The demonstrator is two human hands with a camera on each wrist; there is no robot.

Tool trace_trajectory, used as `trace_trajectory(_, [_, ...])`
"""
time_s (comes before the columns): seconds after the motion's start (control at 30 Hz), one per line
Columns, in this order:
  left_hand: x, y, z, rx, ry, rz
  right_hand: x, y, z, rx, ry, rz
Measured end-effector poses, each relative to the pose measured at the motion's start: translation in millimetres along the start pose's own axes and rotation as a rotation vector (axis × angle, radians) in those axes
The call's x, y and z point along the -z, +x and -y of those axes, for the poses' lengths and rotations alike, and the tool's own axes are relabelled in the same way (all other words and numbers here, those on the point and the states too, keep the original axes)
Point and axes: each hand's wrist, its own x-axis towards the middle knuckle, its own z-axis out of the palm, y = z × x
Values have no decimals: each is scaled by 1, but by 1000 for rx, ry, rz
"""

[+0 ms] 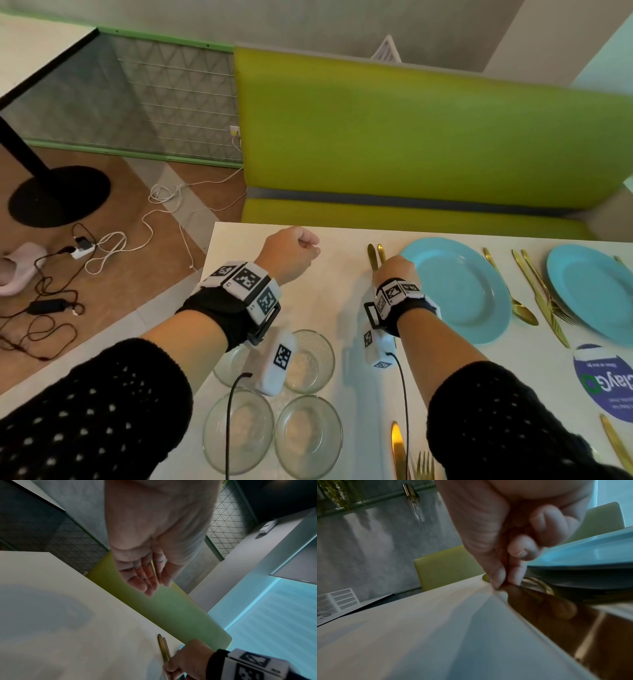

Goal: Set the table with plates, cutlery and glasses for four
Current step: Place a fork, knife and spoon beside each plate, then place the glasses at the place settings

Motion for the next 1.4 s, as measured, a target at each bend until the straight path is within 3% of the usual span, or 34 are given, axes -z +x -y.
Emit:
trace_trajectory(0.5, [5, -22, -1, -16, -60, -14, 19, -12, -16, 115, -34, -39])
trace_trajectory(0.7, [7, -53, -10, -61, -78, -18, 62, -52, -33, 281, -140, 42])
trace_trajectory(0.9, [4, -107, -5, -79, -27, -55, 60, -113, -62, 415, -28, 111])
trace_trajectory(1.03, [8, -146, 24, -30, 82, -249, 37, -156, -80, 464, -68, 212])
trace_trajectory(1.2, [16, -173, 69, 97, 85, -356, 5, -191, -99, 471, -112, 388])
trace_trajectory(1.3, [19, -178, 101, 223, 38, -328, -11, -201, -108, 486, -73, 428])
trace_trajectory(1.4, [20, -185, 133, 329, 95, -180, -24, -207, -113, 517, -29, 424])
